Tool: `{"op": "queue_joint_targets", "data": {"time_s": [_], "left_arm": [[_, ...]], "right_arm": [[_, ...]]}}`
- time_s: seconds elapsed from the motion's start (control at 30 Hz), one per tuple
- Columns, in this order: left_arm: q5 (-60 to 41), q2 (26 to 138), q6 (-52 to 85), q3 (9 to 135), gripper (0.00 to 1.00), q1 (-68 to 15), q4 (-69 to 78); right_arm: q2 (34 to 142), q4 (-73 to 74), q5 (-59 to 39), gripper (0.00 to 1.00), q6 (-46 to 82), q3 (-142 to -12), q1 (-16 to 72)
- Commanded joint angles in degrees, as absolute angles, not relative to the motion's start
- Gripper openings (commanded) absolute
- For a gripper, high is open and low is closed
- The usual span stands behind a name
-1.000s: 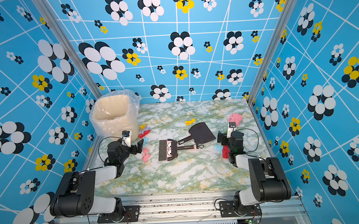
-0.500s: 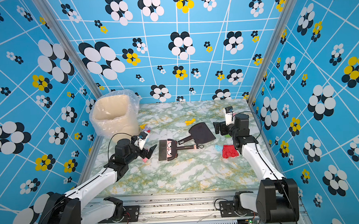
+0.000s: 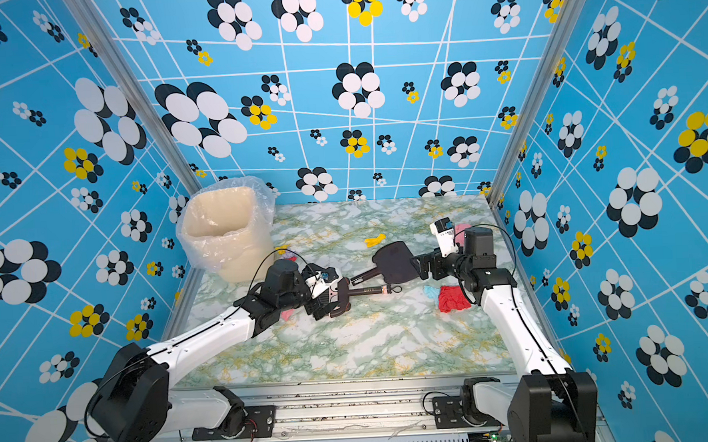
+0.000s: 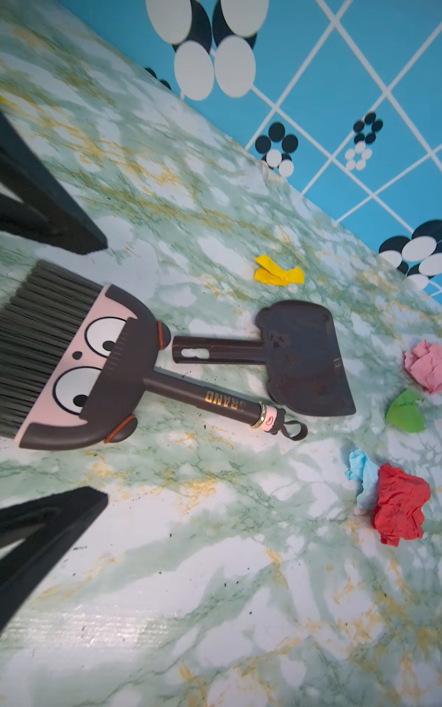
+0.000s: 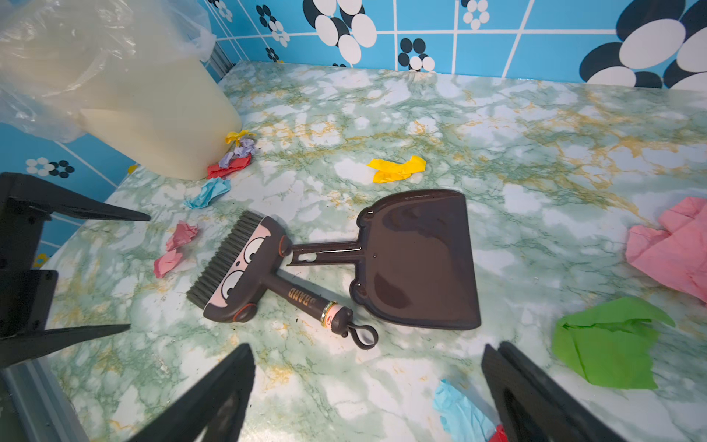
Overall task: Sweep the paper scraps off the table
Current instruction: 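Reach the left gripper to the brush handle while the right gripper moves toward the dustpan, then close the left gripper on the brown brush handle and lift it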
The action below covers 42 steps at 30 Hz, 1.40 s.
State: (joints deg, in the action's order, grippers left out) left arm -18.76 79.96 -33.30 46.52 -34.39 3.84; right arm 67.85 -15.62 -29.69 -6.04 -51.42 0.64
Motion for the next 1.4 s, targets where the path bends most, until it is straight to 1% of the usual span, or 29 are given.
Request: {"op": "queue_joint_targets", "data": {"time_s": [0.0, 0.3, 0.63, 0.83, 0.93, 1.1, 1.37], "left_arm": [[-19.9, 84.9, -40.7, 53.7, 0.99, -36.7, -4.8], [-16.6, 98.7, -49.7, 68.2, 0.99, -41.1, -16.8], [-12.9, 105.9, -53.4, 75.4, 0.99, -42.7, -25.2], [-9.5, 110.7, -52.9, 79.8, 0.92, -42.8, -29.5], [-8.9, 112.1, -52.3, 81.3, 0.90, -42.4, -30.0], [-9.9, 115.2, -50.5, 85.9, 0.82, -41.6, -33.4], [-9.8, 118.5, -50.5, 89.8, 0.79, -41.4, -35.7]], "right_arm": [[67.2, -15.6, -32.6, 0.99, -4.2, -49.4, 1.1], [67.4, -17.6, -29.4, 0.99, -4.1, -49.4, 1.5], [68.2, -18.5, -26.0, 0.99, -5.1, -48.9, 1.4], [69.0, -17.8, -25.4, 0.99, -4.4, -48.7, 1.5], [69.2, -17.5, -25.1, 0.99, -4.4, -48.6, 1.4], [69.4, -16.6, -24.6, 0.99, -4.2, -48.1, 1.4], [70.4, -16.0, -24.2, 0.99, -3.8, -47.9, 1.5]]}}
